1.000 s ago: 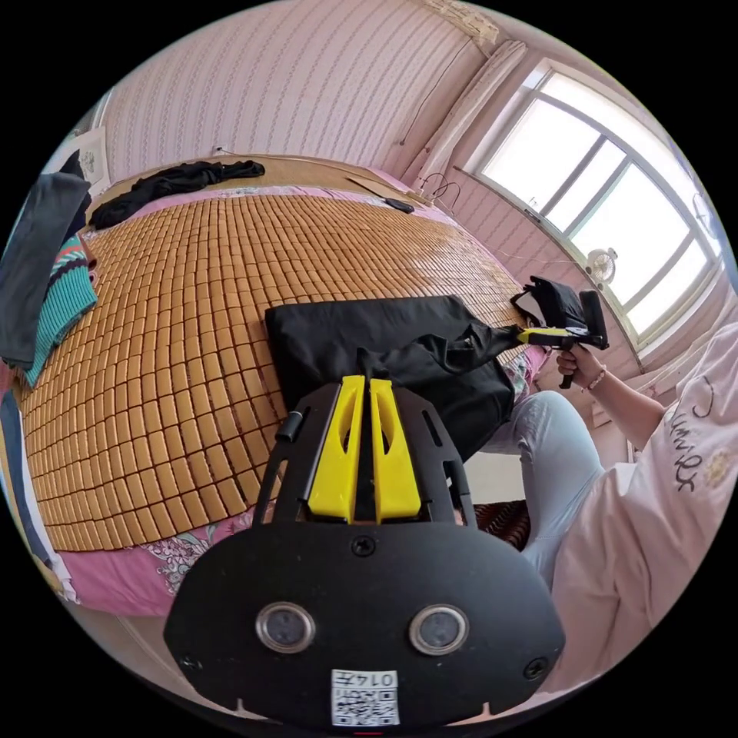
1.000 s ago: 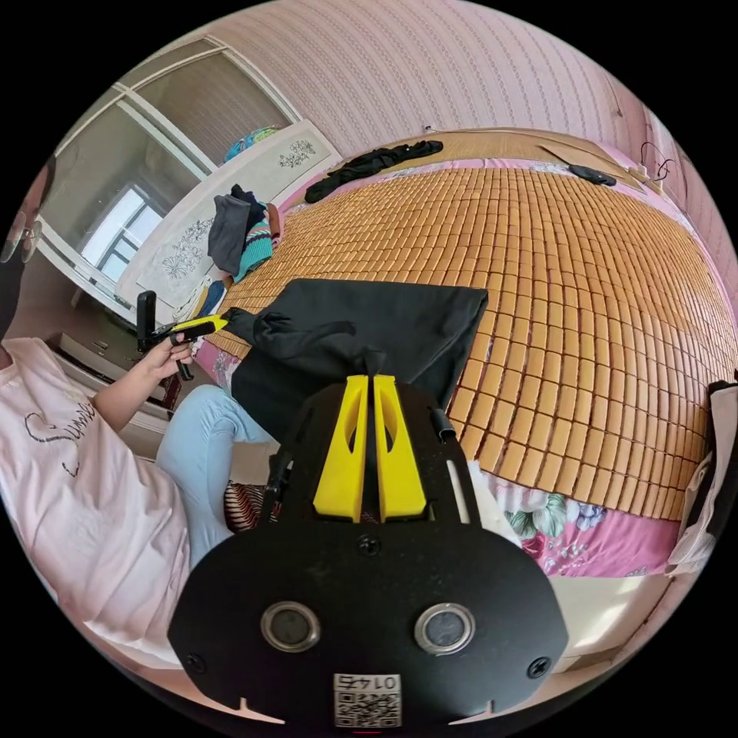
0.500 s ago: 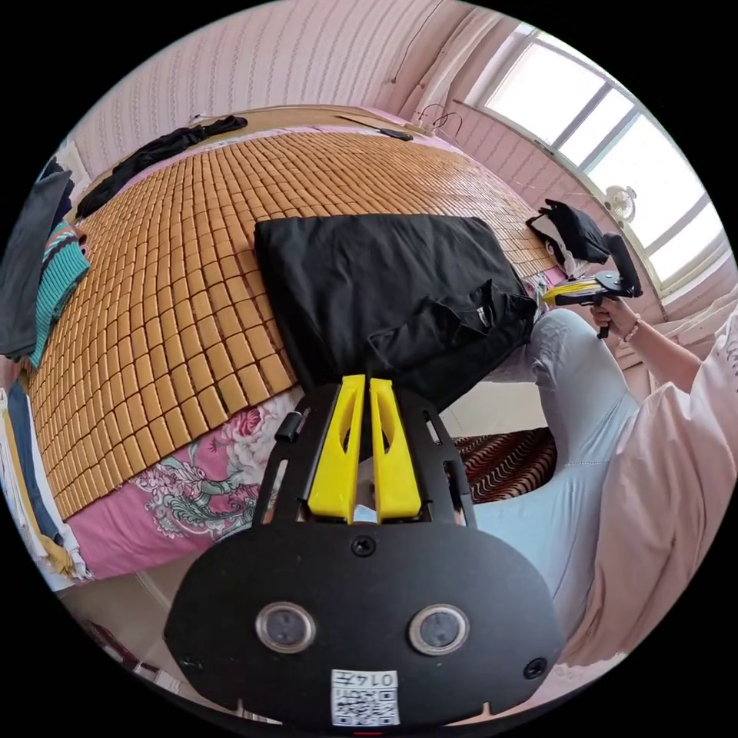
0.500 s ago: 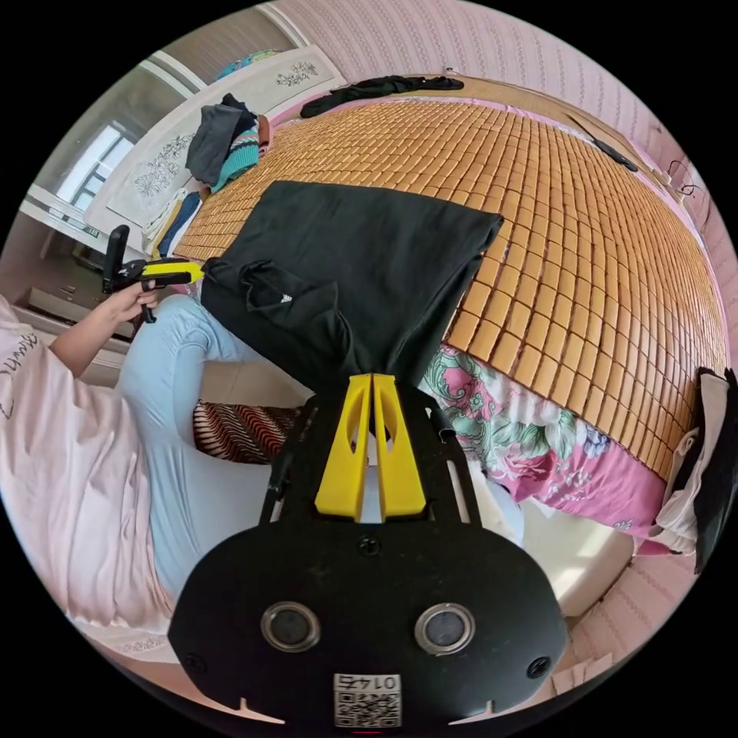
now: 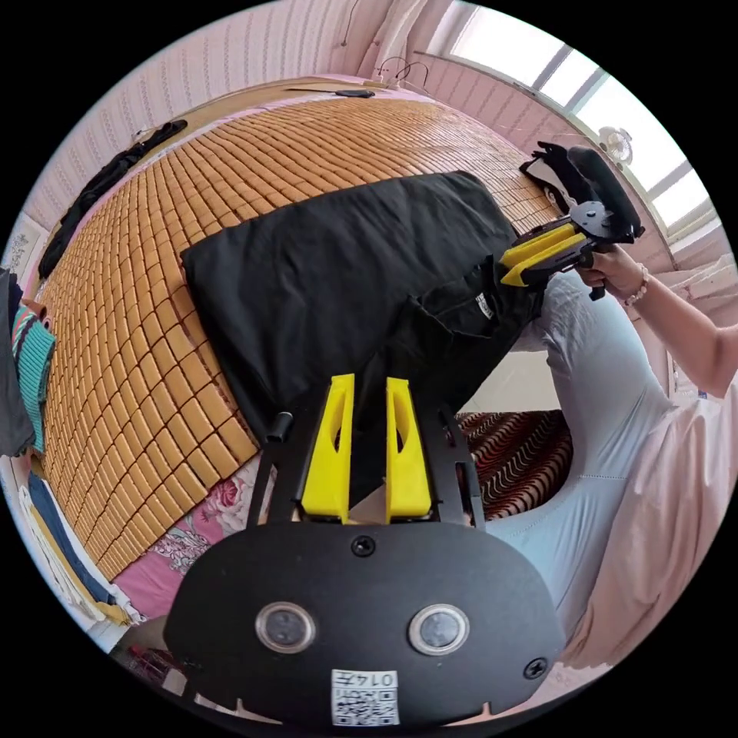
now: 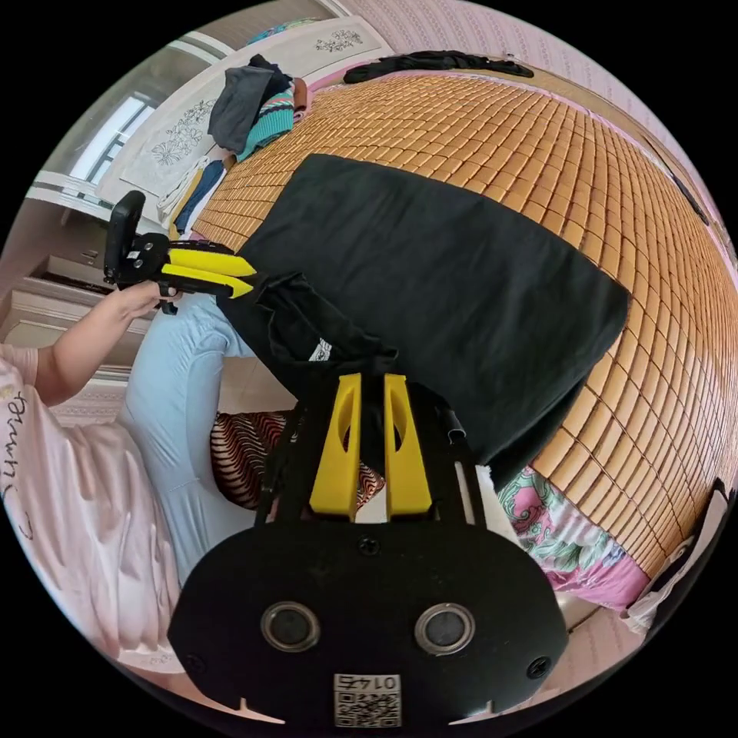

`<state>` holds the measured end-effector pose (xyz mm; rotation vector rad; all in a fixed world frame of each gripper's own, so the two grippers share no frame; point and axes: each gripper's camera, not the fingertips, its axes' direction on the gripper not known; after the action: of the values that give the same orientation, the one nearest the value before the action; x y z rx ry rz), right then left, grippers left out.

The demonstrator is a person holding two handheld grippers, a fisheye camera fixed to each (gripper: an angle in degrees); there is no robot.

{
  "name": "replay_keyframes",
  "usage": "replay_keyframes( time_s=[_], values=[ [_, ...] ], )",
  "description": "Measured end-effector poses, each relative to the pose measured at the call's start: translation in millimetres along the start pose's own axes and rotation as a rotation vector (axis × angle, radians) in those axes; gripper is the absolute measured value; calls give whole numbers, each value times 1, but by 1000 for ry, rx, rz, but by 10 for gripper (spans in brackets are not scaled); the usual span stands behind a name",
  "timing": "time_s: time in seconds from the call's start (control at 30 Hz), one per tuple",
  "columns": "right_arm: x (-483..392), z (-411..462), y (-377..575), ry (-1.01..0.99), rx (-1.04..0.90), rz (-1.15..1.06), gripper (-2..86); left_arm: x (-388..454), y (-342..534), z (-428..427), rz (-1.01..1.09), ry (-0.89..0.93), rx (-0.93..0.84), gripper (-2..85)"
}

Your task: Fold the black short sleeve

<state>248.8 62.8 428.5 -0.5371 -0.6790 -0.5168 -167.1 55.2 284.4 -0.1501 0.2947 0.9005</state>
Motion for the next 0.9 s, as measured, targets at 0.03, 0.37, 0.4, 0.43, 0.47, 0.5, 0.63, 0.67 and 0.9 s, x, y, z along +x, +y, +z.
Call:
replay_keyframes(
  time_s=[0.03,0.37,0.4,0.43,0.47,0.5,0.63,0.67,0.9],
  values=[
    [-4,-2,4,-16,0,-43,9,6,2,-2,51,-11,-4,8],
    [-13,-13,49,-101,-157,-244,61,23,40,-30,223,-44,-120,43],
    [-7,-18,48,-92,-124,-210,69,14,39,-39,191,-64,-80,51],
    [9,-29,47,-68,-41,-128,81,0,36,-47,132,-80,-17,54],
    [24,-42,46,-56,61,-58,89,-8,34,-51,91,-86,16,56],
    [32,-48,46,-41,115,-15,91,-25,28,-58,7,-97,75,62],
    [91,-70,47,124,386,314,110,-77,7,-64,-227,-132,317,77],
    [107,-67,46,139,394,391,120,-84,3,-63,-254,-121,340,79],
    [159,-47,62,-80,503,525,119,-141,-23,-16,-464,-52,387,94]
  ],
)
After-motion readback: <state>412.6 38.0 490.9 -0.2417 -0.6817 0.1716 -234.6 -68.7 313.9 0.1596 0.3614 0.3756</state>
